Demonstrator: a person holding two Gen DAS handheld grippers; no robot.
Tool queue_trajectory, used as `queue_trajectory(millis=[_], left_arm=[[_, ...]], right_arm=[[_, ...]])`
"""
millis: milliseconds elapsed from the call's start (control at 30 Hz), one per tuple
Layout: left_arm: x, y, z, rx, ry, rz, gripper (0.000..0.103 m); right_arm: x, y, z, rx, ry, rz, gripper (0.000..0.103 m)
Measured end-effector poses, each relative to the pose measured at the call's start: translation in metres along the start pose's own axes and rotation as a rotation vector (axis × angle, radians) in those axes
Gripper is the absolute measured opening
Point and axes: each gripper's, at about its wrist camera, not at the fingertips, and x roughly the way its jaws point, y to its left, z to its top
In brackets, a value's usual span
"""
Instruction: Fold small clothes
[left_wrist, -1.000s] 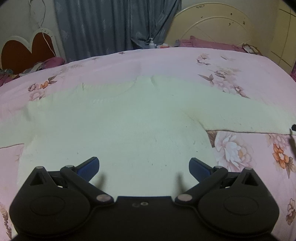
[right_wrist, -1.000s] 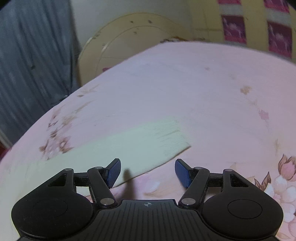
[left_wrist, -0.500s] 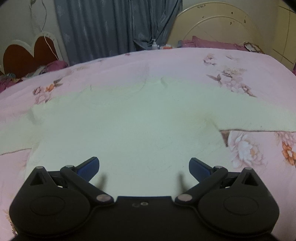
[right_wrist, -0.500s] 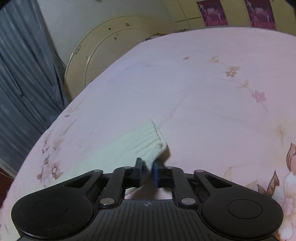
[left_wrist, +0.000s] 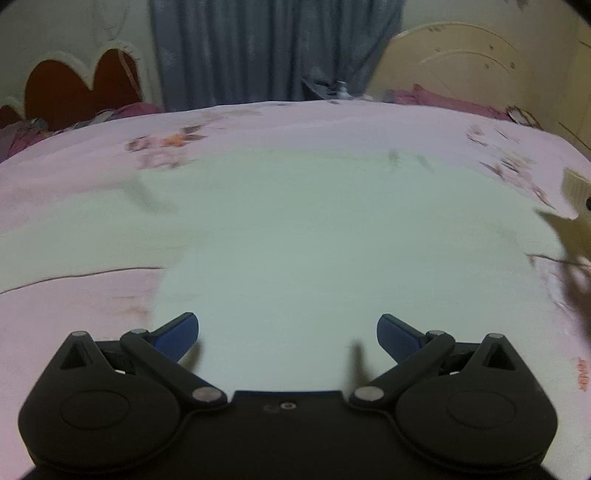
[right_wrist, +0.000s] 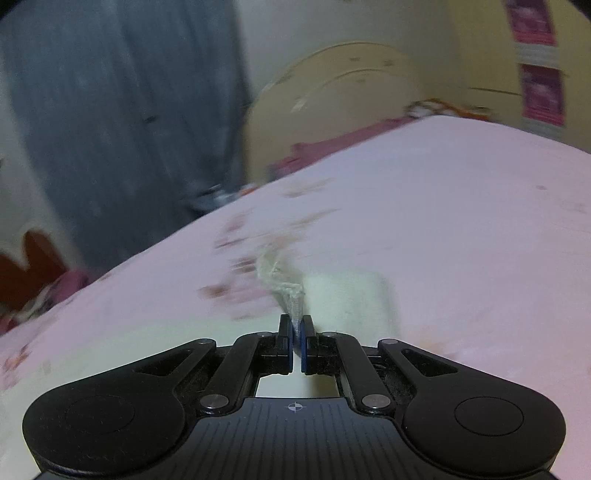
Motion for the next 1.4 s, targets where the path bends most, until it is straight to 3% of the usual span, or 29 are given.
queue_trajectory(millis=[233, 433, 567, 800, 933, 967, 1000, 1033, 1067, 1133, 1200, 1300, 1400], left_arm=[[-0.009, 0.095, -0.019, -0.103, 0.001, 0.012, 0.103], [-0.024, 0.148, -0.028, -0.19, -0.046, 0.06, 0.103], [-0.031, 0.174, -0.031, -0.232, -0.061, 0.08, 0.102], [-0.038, 0.187, -0.034, -0.281, -0.082, 0.064, 0.101], [-0.03, 0.178, -0.025, -0.289, -0.061, -0.02, 0.09], [-0.026, 0.171, -0.019, -0.282, -0.065, -0.052, 0.082], [-0.021, 0.164, -0.013, -0.279, -0.07, -0.087, 0.078], [-0.014, 0.155, -0.005, -0.282, -0.069, -0.14, 0.071], [-0.007, 0.145, 0.002, -0.284, -0.071, -0.19, 0.065], [0.01, 0.12, 0.019, -0.284, -0.065, -0.284, 0.056], [0.026, 0.093, 0.034, -0.27, -0.059, -0.357, 0.054], [0.054, 0.062, 0.049, -0.262, -0.037, -0.408, 0.049], [0.084, 0.04, 0.057, -0.279, 0.006, -0.424, 0.043]], right_arm=[[0.022, 0.128, -0.04, -0.148, 0.1, 0.118, 0.003], [0.049, 0.223, -0.09, -0.306, 0.169, 0.173, 0.003], [0.066, 0.266, -0.117, -0.384, 0.198, 0.209, 0.003], [0.091, 0.309, -0.143, -0.447, 0.24, 0.269, 0.003], [0.091, 0.318, -0.151, -0.518, 0.244, 0.262, 0.004], [0.087, 0.316, -0.15, -0.523, 0.236, 0.263, 0.017], [0.081, 0.312, -0.149, -0.521, 0.213, 0.266, 0.05], [0.073, 0.305, -0.148, -0.515, 0.181, 0.268, 0.065], [0.066, 0.296, -0.146, -0.508, 0.162, 0.274, 0.073], [0.058, 0.277, -0.143, -0.471, 0.173, 0.276, 0.071], [0.053, 0.253, -0.14, -0.422, 0.203, 0.258, 0.039], [0.046, 0.214, -0.134, -0.35, 0.221, 0.196, 0.025], [0.042, 0.176, -0.124, -0.272, 0.215, 0.126, 0.024]])
